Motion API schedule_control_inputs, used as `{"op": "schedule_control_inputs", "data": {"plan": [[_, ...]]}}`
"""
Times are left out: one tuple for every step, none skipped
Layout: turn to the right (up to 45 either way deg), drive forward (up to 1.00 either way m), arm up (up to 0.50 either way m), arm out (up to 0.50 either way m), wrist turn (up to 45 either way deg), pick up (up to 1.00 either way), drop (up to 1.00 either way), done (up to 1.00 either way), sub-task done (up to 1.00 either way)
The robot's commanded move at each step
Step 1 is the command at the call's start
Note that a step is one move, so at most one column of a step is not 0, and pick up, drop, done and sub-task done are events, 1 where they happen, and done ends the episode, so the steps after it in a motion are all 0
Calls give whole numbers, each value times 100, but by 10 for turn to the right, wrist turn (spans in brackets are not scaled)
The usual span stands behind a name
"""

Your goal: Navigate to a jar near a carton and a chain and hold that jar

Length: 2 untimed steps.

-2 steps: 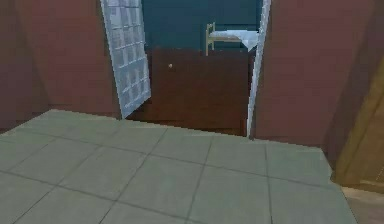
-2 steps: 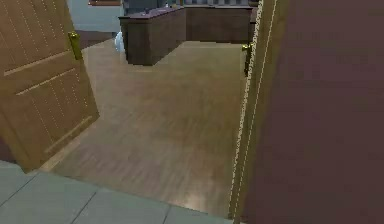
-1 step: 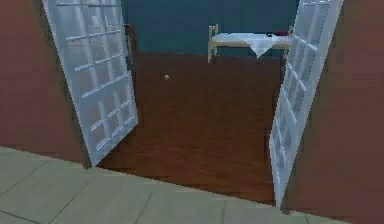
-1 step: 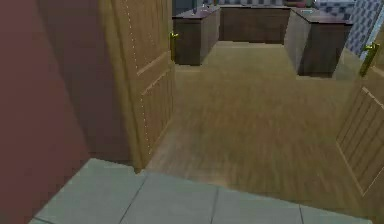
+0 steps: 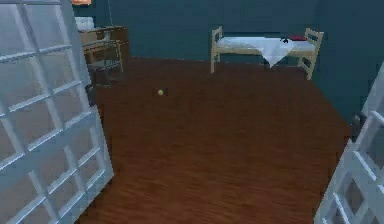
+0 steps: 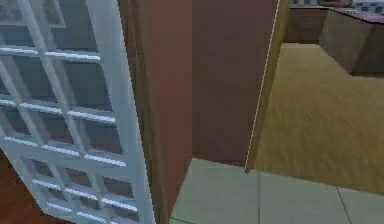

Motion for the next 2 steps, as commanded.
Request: {"op": "schedule_control_inputs", "data": {"plan": [[0, 100, 0, 0, 0, 0, 0, 0, 0], [-30, 0, 0, 0, 0, 0, 0, 0, 0]]}}
